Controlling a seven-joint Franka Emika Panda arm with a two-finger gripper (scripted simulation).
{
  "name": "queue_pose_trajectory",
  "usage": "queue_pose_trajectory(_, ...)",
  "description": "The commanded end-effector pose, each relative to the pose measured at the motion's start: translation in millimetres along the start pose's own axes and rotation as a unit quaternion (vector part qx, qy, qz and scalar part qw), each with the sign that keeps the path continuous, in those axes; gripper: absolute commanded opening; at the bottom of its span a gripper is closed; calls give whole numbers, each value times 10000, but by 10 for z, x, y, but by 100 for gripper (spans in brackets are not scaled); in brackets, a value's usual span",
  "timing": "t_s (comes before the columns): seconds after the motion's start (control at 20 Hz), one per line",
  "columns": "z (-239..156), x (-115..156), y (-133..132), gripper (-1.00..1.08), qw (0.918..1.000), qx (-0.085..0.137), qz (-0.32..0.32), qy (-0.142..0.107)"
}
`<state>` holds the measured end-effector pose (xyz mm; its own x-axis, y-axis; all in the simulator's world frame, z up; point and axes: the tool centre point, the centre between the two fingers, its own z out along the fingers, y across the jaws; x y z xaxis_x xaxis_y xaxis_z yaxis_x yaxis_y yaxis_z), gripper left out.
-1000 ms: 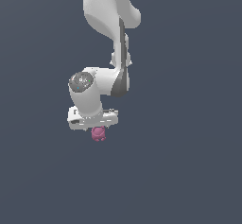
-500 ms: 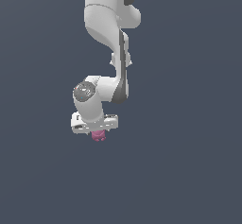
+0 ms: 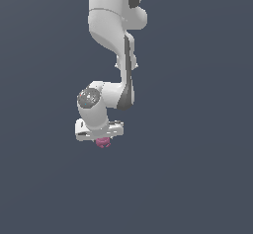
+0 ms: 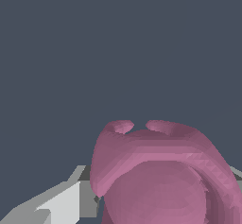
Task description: Pick up the object and move it to a goal position.
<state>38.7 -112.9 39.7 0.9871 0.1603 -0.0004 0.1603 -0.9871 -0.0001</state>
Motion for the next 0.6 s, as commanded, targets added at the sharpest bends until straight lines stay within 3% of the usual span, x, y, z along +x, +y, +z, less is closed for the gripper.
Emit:
queue_pose_trajectory(0.0, 1, 2, 0, -100, 10000, 0, -1, 2)
queue_pose_trajectory(0.55, -118, 40, -111, -100, 10000, 0, -1, 2)
